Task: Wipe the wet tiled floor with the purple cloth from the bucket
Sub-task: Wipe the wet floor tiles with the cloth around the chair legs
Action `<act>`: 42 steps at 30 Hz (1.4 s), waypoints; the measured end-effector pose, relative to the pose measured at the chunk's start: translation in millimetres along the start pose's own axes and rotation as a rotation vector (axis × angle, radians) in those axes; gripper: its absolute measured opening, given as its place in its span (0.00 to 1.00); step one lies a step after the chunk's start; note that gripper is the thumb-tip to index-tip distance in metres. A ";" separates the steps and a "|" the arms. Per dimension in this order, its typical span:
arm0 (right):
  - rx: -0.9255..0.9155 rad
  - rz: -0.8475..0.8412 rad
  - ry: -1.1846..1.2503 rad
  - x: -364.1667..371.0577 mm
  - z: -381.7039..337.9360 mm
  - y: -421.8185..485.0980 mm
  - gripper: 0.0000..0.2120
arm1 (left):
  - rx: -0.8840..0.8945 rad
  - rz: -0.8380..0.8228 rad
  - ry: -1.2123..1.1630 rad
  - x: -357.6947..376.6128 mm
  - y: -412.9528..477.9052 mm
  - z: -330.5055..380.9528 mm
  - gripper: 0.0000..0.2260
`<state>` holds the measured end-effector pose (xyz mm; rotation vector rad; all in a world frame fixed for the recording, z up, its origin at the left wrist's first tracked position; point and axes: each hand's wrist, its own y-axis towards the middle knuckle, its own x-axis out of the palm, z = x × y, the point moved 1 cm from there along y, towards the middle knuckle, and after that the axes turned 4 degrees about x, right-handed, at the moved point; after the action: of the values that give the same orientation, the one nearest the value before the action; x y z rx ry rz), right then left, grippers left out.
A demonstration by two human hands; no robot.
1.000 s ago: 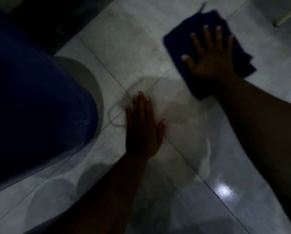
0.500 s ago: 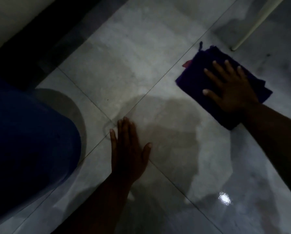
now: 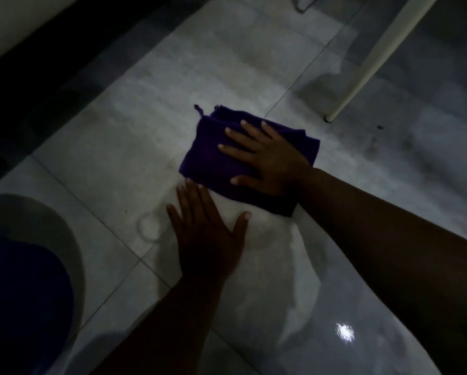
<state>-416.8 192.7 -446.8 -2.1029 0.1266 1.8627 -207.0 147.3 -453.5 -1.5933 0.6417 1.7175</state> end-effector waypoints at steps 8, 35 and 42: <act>0.387 0.007 0.018 -42.1 105.7 50.8 0.49 | 0.029 0.012 -0.020 -13.5 17.6 14.1 0.43; 0.268 -0.026 0.046 5.5 16.0 -105.4 0.35 | -0.015 -0.025 0.031 -14.9 37.4 -13.4 0.49; 0.616 -0.041 0.044 5.1 107.3 -135.1 0.38 | 0.015 0.001 0.090 -5.1 29.0 -15.0 0.54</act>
<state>-480.1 353.0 -436.9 -1.6957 0.5811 1.4975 -219.6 116.7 -453.2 -1.6675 0.6970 1.6454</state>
